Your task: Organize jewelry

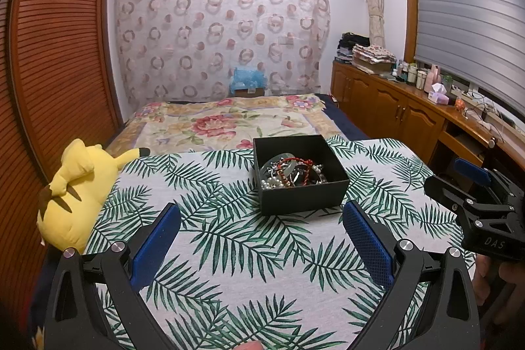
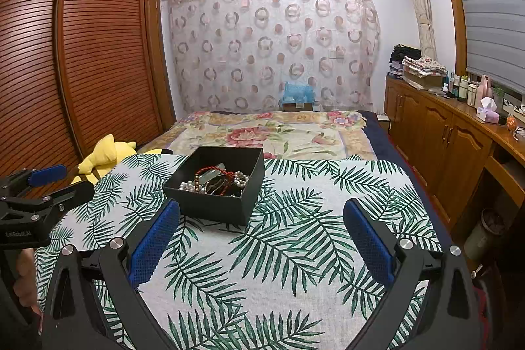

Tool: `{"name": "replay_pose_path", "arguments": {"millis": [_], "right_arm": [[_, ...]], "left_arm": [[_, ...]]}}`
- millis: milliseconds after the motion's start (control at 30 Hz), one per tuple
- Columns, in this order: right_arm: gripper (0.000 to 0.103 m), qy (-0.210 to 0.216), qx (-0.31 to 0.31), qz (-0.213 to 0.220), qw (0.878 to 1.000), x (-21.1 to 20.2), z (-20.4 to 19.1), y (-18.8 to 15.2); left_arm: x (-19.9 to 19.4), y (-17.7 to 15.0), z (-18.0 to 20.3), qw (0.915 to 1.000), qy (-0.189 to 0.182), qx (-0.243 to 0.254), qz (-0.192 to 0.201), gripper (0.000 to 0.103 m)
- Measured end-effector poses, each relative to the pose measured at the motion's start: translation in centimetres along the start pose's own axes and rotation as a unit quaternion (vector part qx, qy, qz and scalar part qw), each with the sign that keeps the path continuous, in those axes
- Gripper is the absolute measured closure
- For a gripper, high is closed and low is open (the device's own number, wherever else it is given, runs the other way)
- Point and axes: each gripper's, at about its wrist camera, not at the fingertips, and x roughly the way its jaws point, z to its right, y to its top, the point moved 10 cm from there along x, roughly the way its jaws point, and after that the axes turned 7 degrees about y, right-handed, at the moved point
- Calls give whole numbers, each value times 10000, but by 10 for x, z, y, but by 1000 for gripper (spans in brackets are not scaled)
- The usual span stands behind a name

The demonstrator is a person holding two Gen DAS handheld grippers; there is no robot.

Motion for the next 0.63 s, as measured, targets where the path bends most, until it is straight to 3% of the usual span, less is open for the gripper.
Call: {"name": "replay_pose_path", "arguments": {"millis": [633], "right_arm": [[3,4,4,5,10000,2,-1,-1]], "left_arm": [[1,-3,0,10000,39,21,14,8]]}}
